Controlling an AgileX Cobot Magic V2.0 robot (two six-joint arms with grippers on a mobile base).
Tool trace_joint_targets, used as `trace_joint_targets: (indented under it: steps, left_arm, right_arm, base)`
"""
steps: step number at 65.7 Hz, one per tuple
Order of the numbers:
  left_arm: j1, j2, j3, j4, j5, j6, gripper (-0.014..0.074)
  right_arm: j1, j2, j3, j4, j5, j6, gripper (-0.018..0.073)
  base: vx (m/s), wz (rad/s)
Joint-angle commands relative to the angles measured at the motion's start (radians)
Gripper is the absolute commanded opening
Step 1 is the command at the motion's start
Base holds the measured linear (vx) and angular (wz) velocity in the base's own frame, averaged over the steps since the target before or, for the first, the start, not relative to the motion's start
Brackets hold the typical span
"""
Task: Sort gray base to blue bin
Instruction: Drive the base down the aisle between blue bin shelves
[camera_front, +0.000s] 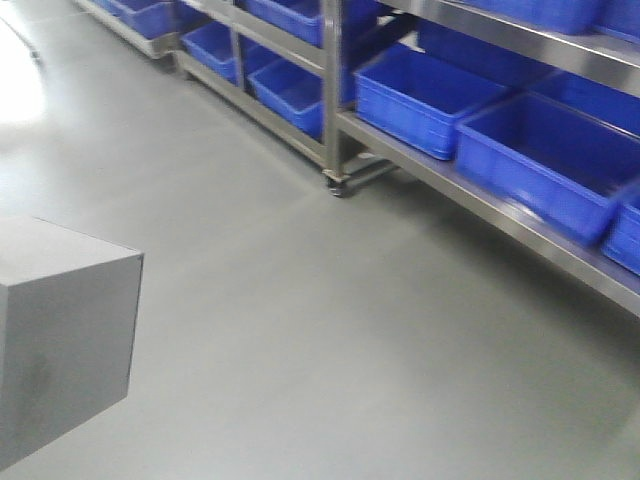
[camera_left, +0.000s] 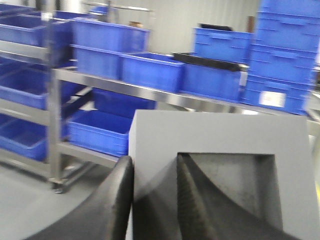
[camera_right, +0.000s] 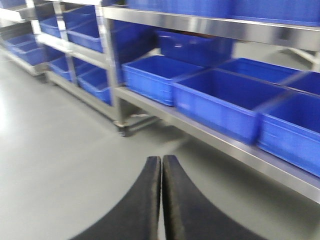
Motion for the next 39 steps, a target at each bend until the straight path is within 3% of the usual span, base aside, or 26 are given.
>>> trace_joint_targets:
  steps: [1,39]
  left_arm:
    - [-0.005,0.007,-0.027,-0.02,-0.107,-0.003,0.0004]
    - [-0.005,0.007,-0.027,-0.02,-0.107,-0.003,0.0004]
  right_arm:
    - [-0.001,0.003,0.001,-0.005,-0.075,-0.013,-0.0005]
    - [-0.001,0.003,0.001,-0.005,-0.075,-0.013,-0.0005]
  base:
    - [0.24,0.63]
    - [0.21,0.61]
